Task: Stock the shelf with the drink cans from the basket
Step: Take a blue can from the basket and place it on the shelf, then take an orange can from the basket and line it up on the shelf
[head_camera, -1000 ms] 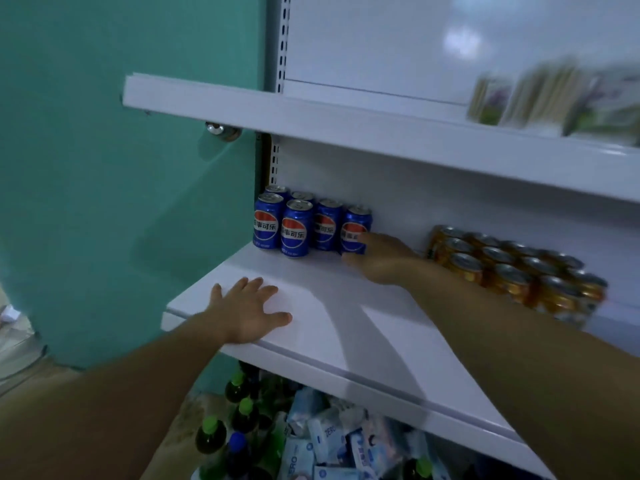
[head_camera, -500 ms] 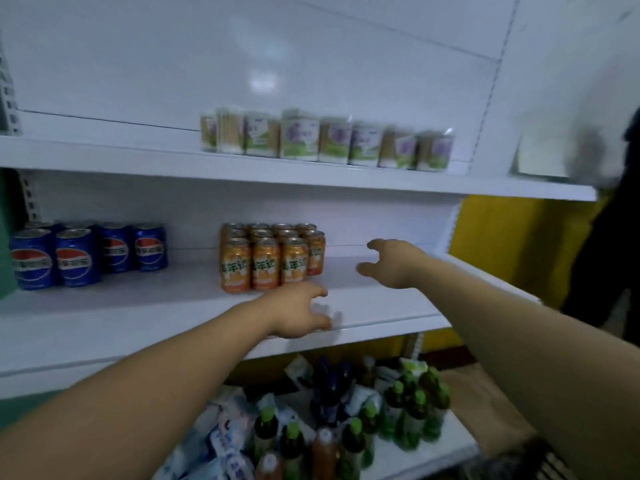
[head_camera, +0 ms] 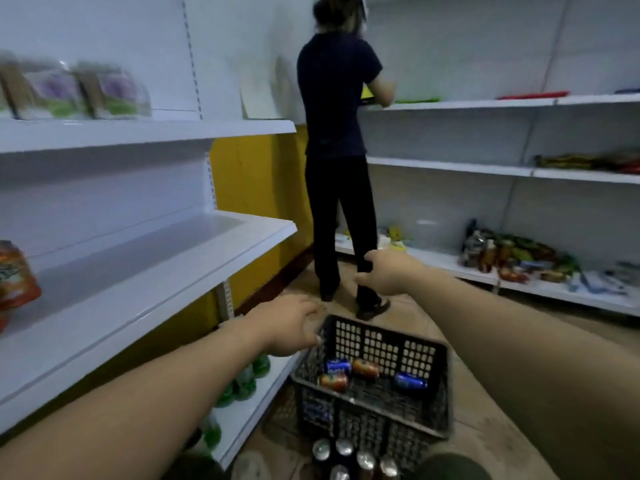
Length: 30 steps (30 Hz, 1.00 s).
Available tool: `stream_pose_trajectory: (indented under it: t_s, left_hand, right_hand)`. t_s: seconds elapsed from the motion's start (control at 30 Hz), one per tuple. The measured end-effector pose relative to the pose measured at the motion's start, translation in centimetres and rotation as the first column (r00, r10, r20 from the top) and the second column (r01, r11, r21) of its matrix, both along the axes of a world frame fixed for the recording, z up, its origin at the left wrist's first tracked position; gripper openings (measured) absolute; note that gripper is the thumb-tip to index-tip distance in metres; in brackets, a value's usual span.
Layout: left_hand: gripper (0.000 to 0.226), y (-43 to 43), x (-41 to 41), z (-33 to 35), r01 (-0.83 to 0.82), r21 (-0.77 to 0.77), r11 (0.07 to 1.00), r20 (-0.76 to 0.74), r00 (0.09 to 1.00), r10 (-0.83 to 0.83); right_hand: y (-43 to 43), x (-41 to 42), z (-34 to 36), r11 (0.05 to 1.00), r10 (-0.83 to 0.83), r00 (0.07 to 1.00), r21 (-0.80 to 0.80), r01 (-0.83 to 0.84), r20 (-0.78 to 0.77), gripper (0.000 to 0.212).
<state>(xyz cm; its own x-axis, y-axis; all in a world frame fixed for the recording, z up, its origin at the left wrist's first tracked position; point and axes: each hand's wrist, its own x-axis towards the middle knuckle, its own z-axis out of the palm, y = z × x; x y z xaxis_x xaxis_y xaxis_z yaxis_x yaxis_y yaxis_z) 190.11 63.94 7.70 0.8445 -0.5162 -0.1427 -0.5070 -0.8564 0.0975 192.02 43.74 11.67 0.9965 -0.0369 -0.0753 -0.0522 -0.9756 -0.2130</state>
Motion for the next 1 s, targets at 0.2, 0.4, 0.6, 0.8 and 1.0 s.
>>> stream_pose_trajectory:
  t_s: [0.2,0.4,0.6,0.8,1.0]
  left_hand:
    - [0.062,-5.5,3.6,-4.3,0.122,-0.068,0.990,-0.073,0.989,-0.127]
    - [0.057,-8.0,7.2,-12.2,0.175,-0.030,0.984,-0.248,0.952,-0.177]
    - [0.058,-7.9,11.7,-19.6,0.114,0.011,0.993,-0.395,0.913,-0.100]
    - [0.060,-8.7,19.5,-27.1,-0.072,0.011,0.997,-0.506,0.860,0.068]
    - [0.055,-10.3,26.7,-36.8,-0.228,0.007,0.974,-0.563,0.804,0.192]
  right_hand:
    - [-6.8,-1.1,-4.4,0.978,-0.208,0.976,0.005,0.209,-0.066,0.068]
    - [-10.5,0.7,-12.5,0.935,-0.338,0.931,0.064,0.349,-0.138,0.066]
    - [-12.4,5.0,-21.4,0.936,-0.309,0.898,0.069,0.346,-0.312,0.058]
    - [-13.9,11.9,-29.2,0.959,-0.237,0.879,0.044,0.280,-0.414,0.055]
    - [-14.3,20.8,-38.6,0.960,-0.140,0.862,0.148,0.239,-0.487,0.055]
